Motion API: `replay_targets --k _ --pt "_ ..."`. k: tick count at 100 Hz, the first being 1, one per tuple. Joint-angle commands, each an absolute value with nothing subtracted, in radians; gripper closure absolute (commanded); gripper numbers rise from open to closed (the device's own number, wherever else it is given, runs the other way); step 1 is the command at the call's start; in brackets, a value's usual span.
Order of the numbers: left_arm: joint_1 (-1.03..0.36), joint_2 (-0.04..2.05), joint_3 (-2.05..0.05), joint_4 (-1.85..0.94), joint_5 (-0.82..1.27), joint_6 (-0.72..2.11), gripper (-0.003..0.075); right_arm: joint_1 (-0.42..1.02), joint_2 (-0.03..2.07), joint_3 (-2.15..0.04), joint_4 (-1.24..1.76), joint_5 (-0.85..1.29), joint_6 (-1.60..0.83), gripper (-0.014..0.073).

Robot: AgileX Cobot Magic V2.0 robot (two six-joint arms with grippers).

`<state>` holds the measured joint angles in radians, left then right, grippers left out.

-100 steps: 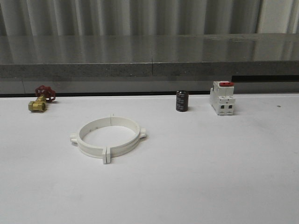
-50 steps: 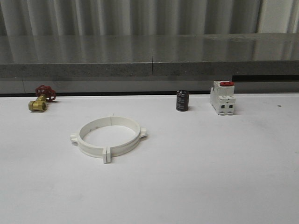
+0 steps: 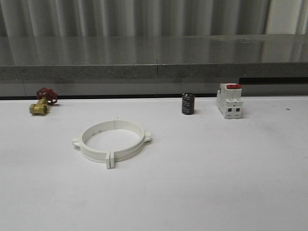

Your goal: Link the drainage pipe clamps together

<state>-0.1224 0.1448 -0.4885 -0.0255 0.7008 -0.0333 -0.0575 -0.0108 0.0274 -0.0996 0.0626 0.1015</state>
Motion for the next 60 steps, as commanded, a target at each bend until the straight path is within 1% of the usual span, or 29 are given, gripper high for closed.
replay_targets --k 1,18,26,38,51,60 --pt "-0.122 0.162 -0.512 -0.030 0.629 -0.036 0.0741 -0.064 -0.027 0.011 -0.100 -0.008 0.096 0.0659" --pt "-0.122 0.162 -0.497 0.036 0.627 -0.036 0.0741 -0.064 -0.027 0.011 -0.100 -0.008 0.096 0.0659" --pt "-0.120 0.153 -0.466 0.056 0.575 -0.036 0.0741 -0.064 -0.027 0.011 -0.100 -0.008 0.096 0.0659" --pt "-0.098 0.134 -0.373 0.069 0.411 -0.036 0.0741 -0.064 -0.027 0.011 -0.100 -0.008 0.096 0.0659" --pt "-0.056 0.092 -0.230 0.069 0.228 -0.036 0.0741 -0.064 -0.027 0.011 -0.100 -0.008 0.096 0.0659" --pt "-0.051 0.049 -0.130 0.069 0.120 -0.036 0.0741 -0.064 -0.027 0.011 -0.100 -0.008 0.096 0.0659"
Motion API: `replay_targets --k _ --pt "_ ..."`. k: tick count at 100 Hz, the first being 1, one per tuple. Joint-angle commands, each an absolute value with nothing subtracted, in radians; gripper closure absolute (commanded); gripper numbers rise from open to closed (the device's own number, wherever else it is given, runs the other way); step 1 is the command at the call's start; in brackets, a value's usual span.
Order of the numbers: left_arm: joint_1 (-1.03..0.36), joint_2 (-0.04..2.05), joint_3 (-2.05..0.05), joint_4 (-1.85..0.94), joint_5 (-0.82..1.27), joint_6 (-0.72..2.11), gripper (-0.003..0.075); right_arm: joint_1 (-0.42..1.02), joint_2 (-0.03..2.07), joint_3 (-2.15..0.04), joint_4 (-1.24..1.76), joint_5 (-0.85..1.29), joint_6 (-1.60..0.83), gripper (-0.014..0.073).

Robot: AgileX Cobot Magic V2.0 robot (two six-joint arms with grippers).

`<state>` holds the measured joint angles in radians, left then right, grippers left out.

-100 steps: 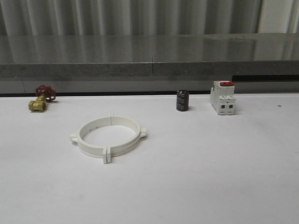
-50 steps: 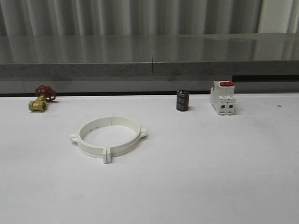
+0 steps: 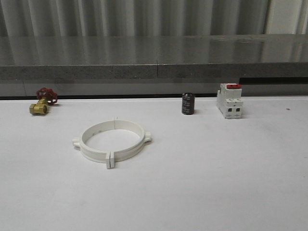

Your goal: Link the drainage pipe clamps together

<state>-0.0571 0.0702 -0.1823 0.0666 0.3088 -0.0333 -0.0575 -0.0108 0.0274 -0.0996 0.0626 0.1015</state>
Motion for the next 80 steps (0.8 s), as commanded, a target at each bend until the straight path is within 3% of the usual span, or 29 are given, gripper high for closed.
replay_targets --k 1,18,25,80 --pt "-0.051 0.045 -0.123 0.069 0.110 -0.036 0.0741 -0.064 -0.027 0.011 -0.100 -0.008 0.096 0.0659" --pt "-0.051 -0.031 0.053 0.051 0.010 -0.036 0.0741 -0.064 -0.026 0.011 -0.100 -0.009 0.096 0.0659" --pt "-0.051 -0.031 0.041 0.045 0.088 -0.036 0.0741 -0.064 -0.023 0.011 -0.100 -0.010 0.096 0.0659" --pt "-0.051 -0.031 0.046 0.045 0.067 -0.036 0.0741 -0.064 -0.023 0.011 -0.100 -0.010 0.096 0.0659"
